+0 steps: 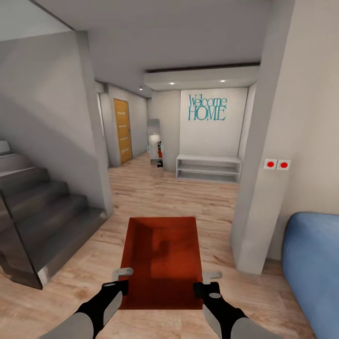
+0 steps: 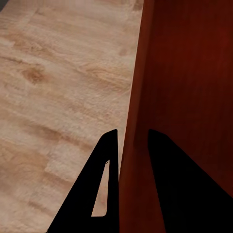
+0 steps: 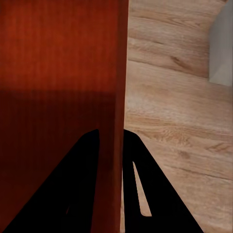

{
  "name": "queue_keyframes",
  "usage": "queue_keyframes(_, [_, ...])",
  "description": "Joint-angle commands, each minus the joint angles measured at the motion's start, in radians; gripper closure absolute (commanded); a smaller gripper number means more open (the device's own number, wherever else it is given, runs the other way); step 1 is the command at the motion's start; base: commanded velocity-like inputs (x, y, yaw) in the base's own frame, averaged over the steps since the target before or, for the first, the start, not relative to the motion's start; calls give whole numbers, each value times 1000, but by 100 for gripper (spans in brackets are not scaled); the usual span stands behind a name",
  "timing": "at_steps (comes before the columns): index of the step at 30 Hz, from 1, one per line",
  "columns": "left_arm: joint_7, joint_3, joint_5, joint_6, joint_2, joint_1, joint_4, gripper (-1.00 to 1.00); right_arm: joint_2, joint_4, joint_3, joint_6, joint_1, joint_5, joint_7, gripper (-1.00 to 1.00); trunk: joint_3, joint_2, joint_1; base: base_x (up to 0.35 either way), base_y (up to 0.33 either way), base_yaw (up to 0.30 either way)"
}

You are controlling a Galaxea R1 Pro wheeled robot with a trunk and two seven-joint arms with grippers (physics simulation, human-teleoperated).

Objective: Move the two storage containers from the living room to the garage. In the garage, place one container on the floor and stack the other container on top of it (either order is fine).

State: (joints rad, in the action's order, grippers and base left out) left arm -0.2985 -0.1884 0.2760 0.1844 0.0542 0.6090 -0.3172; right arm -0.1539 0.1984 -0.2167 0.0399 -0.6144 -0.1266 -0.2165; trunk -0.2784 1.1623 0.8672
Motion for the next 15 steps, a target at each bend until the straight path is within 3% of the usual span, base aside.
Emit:
queue_keyframes(1, [-11,21,-17,7,-43,1,-5,100,0,0,17,3,-1,-15,-4,100,-1,1,1,321,0,0])
queue_keyframes(15, [-11,21,-17,7,-43,1,-5,100,2,0,17,5,-1,-15,-4,100,-1,1,1,321,0,0])
